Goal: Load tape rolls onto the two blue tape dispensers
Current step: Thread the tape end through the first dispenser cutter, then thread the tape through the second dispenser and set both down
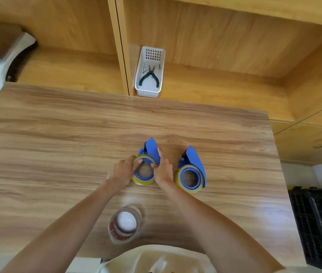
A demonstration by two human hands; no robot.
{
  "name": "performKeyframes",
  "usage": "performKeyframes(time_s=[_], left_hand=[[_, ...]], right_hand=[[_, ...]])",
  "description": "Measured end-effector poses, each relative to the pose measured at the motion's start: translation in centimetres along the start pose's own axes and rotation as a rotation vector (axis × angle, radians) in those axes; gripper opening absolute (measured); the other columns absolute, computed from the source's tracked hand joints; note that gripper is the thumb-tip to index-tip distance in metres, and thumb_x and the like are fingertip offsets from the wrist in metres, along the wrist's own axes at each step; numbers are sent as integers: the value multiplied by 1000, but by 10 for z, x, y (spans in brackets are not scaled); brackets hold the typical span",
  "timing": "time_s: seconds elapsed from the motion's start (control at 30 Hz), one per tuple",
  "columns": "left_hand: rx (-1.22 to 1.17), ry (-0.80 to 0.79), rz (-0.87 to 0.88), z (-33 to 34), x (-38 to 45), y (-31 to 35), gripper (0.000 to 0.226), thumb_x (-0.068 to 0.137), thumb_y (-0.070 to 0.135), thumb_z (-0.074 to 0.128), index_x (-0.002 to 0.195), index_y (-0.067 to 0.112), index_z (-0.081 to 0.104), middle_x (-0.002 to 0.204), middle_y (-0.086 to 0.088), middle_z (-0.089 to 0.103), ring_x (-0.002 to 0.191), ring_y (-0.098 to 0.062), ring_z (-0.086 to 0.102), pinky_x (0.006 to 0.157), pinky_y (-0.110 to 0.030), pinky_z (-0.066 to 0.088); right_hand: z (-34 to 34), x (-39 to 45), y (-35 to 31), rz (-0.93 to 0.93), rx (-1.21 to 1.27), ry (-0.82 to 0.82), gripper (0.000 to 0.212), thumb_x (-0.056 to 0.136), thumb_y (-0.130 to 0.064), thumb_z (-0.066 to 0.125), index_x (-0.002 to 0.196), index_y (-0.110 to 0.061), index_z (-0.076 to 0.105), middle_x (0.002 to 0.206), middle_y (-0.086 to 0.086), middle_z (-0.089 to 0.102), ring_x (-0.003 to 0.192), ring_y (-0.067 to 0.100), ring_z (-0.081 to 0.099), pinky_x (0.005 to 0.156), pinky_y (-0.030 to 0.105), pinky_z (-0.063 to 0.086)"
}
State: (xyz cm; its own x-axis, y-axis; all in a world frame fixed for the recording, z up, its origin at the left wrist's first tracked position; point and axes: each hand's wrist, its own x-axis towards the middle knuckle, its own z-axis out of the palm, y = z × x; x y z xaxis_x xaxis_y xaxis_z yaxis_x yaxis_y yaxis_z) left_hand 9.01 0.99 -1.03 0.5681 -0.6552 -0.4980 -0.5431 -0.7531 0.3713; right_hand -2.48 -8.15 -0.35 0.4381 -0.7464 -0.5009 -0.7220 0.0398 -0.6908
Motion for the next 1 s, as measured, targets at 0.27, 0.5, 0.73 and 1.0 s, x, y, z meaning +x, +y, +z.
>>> performKeyframes(time_s=[0.27,0.5,0.73,1.0], left_hand=[[36,-14,-12,9,-3,-3,49,98,59,21,124,21,38,105,-20,68,96,-41,64,72,-40,42],[-23,-1,-63,4,-8,1,48,96,63,22,114,21,37,100,-18,68,96,-40,63,74,-41,41],[-14,135,-50,-8,-24,14,46,98,60,25,118,20,36,94,-15,70,90,-38,66,70,-39,40],[122,139,9,-10,-40,46,49,100,55,20,128,18,39,108,-21,69,102,-41,64,80,-43,45]], right_hand=[[2,-1,0,-30,-21,-30,64,96,-28,57,152,-33,26,151,1,42,136,24,43,104,39,41],[-7,2,-6,24,89,-103,58,98,-43,47,151,-30,27,154,0,38,140,23,38,109,36,34],[-21,-4,-8,33,120,-102,61,98,-53,38,150,-24,30,150,3,44,136,25,42,110,39,32],[-52,-20,-5,-31,146,-136,54,101,-48,35,143,-16,41,146,7,48,137,27,42,111,38,30]])
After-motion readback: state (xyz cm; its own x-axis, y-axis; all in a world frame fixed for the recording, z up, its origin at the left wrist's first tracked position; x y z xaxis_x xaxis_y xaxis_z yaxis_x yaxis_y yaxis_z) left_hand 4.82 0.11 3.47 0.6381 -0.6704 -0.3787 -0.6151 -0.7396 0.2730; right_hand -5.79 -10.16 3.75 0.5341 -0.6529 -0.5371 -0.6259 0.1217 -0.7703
